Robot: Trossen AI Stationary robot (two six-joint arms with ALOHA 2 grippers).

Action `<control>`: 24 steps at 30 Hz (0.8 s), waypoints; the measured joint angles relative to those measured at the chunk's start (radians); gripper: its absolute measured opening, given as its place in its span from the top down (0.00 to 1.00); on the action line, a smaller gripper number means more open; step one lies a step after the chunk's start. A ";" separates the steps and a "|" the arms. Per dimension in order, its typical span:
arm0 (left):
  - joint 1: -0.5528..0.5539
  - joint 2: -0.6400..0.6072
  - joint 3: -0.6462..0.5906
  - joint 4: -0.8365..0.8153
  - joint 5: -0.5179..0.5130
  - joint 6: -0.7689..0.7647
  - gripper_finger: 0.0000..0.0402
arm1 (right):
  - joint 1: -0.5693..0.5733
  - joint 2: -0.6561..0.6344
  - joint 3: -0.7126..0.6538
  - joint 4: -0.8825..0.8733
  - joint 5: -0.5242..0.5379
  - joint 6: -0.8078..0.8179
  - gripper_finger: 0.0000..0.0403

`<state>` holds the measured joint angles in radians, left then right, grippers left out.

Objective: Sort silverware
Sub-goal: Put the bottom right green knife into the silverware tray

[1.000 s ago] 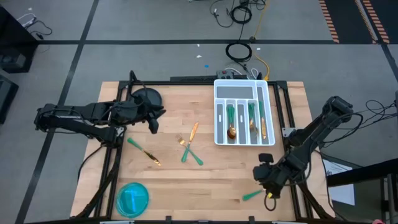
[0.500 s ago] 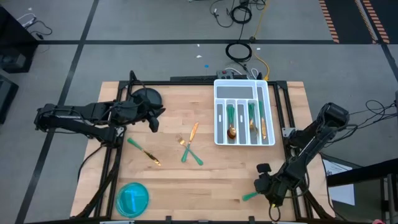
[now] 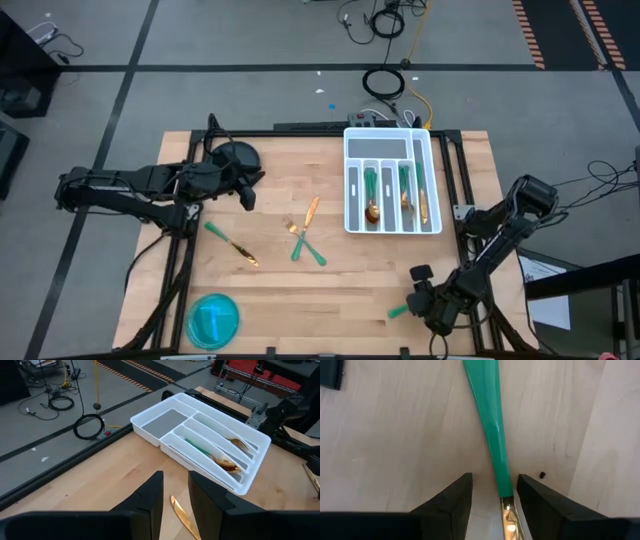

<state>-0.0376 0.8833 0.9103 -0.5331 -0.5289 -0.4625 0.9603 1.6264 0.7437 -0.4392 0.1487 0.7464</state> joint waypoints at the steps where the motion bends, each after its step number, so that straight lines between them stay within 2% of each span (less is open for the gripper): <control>1: 0.000 0.000 0.000 0.000 0.000 0.000 0.76 | 0.002 0.002 0.001 -0.006 0.006 0.001 0.62; 13: 0.000 0.000 0.000 -0.021 -0.001 0.005 0.76 | 0.002 0.014 0.003 -0.039 0.008 -0.002 0.96; 24: 0.000 0.000 -0.001 -0.052 -0.002 0.000 0.76 | -0.009 0.017 0.051 -0.073 -0.006 0.118 1.00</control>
<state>-0.0376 0.8833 0.9096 -0.5854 -0.5305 -0.4629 0.9516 1.6436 0.7951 -0.5117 0.1432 0.8639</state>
